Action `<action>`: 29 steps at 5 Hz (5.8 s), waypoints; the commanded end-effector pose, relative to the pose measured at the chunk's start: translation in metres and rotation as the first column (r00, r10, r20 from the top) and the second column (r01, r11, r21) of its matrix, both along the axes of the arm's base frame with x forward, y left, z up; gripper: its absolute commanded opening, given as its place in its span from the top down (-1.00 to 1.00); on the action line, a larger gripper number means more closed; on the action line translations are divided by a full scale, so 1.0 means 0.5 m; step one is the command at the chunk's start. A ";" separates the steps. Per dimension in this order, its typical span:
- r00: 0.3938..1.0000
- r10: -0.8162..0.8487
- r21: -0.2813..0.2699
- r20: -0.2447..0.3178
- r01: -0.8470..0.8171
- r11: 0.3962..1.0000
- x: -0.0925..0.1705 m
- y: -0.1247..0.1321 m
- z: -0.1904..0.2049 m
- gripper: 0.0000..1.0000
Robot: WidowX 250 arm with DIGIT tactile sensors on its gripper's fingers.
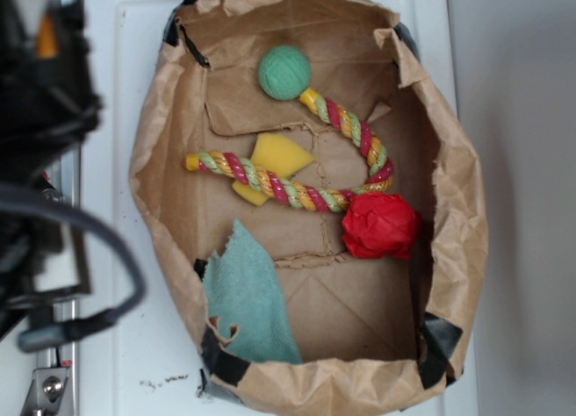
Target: Grab the green sponge.
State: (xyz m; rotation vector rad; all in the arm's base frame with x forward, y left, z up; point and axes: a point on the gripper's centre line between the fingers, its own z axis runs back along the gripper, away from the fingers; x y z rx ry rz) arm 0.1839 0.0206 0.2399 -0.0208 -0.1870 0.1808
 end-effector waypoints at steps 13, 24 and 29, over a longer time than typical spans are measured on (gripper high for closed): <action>0.849 0.528 -0.169 -0.036 -0.526 0.834 0.212 0.118 -0.152 -1.00; 0.890 0.455 -0.064 -0.031 -0.456 0.888 0.211 0.134 -0.339 -1.00; 0.820 0.535 0.005 -0.204 -0.546 0.838 0.124 0.181 -0.458 -1.00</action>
